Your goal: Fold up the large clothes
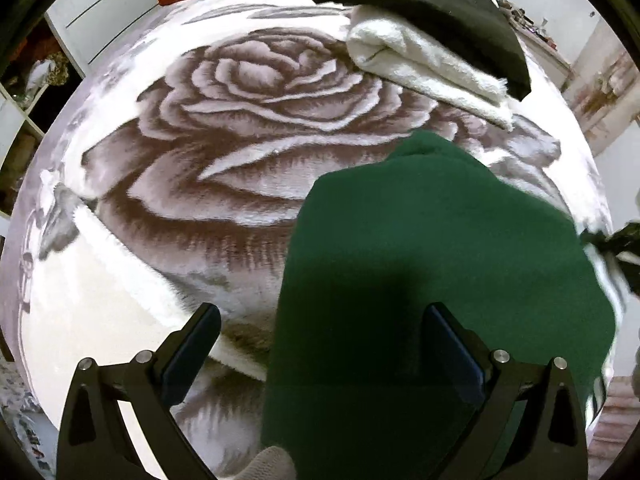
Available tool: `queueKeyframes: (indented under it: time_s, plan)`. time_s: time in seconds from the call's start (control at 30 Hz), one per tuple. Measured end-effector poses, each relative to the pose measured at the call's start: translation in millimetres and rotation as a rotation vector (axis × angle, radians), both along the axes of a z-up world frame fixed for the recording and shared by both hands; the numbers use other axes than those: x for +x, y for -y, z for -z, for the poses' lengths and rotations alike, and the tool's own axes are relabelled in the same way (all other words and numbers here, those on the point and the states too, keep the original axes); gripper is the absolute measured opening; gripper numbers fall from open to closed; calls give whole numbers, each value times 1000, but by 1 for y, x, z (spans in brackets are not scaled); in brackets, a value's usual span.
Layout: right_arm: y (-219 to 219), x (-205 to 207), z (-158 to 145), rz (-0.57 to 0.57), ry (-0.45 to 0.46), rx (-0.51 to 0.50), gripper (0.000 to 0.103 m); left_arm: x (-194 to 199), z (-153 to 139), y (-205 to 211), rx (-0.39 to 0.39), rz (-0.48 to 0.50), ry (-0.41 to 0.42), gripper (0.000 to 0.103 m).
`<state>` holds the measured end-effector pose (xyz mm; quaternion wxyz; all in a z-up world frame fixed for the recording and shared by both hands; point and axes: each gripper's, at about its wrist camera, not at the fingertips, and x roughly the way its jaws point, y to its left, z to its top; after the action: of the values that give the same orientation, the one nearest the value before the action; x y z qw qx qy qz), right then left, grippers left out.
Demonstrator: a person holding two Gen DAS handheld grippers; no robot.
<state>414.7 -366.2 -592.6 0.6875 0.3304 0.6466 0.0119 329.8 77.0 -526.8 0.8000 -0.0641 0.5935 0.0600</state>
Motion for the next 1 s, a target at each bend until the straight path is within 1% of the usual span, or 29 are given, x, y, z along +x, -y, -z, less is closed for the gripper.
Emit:
queueKeyframes:
  time_s: [0.03,0.07,0.1,0.13,0.2,0.23,0.27,0.33,0.4,0.43,0.47,0.5,0.53,0.57,0.6,0.63,0.67,0.73,0.77,0.8,0.87,0.9,0.93,0.97,1.0]
  plan:
    - [3,1,14,-12,-60,36,23,2,3,1,1,3,-12,103]
    - [9,-1,17,-2,-83,81,27,3,4,1,-5,4,-20,103]
    - [15,-5,13,18,-80,127,36,3,3,1,-11,-1,-24,103]
    - [23,-14,1,29,-58,163,46,2,1,0,-18,-6,-23,103]
    - [33,-38,-22,14,-22,199,59,-1,1,-1,-27,-7,-22,103]
    - [34,-54,-31,-2,-18,213,62,-3,2,-1,-32,-9,-25,103]
    - [33,-70,-36,-19,-40,213,63,-5,3,-2,-40,-12,-26,103]
    - [21,-101,-35,-60,-101,227,63,-10,5,-3,-55,-23,-24,103]
    - [4,-126,-21,-99,-165,242,63,-13,6,-3,-58,-31,-23,103]
    - [-2,-131,-13,-107,-180,239,63,-15,6,-2,-56,-32,-23,103]
    - [-11,-140,-6,-112,-196,242,63,-17,5,0,-48,-30,-23,103]
    - [-16,-148,-5,-103,-184,231,46,-18,5,1,-40,-26,-25,103]
    - [-22,-155,-9,-92,-161,156,21,-19,4,3,-26,-19,-27,103]
    - [-20,-161,-16,-57,-146,134,15,-21,3,4,-14,-10,-28,103]
    - [-14,-171,-26,14,-120,142,7,-23,1,5,-3,1,-28,103]
    - [-7,-179,-41,63,-92,124,7,-25,-1,4,8,10,-28,103]
    - [-2,-185,-54,88,-78,90,7,-27,-3,3,11,16,-24,103]
    - [8,-200,-72,145,-74,49,6,-32,-7,1,-18,21,-9,103]
    - [8,-205,-74,158,-80,26,6,-33,-7,0,-31,19,-9,103]
    - [6,-208,-68,143,-103,-6,6,-33,-7,0,-43,15,-14,103]
    - [-7,-207,-40,75,-181,-56,6,-33,-6,0,-44,9,-24,103]
    - [-14,-196,-27,31,-216,-67,7,-32,-6,0,-43,6,-32,103]
    - [-23,-190,-15,-47,-256,-74,8,-31,-7,-1,-38,1,-35,103]
    - [-27,-182,-13,-88,-270,-78,8,-30,-10,-4,-27,-6,-34,103]
    - [-27,-175,-15,-94,-266,-66,14,-29,-14,-6,-22,-8,-26,103]
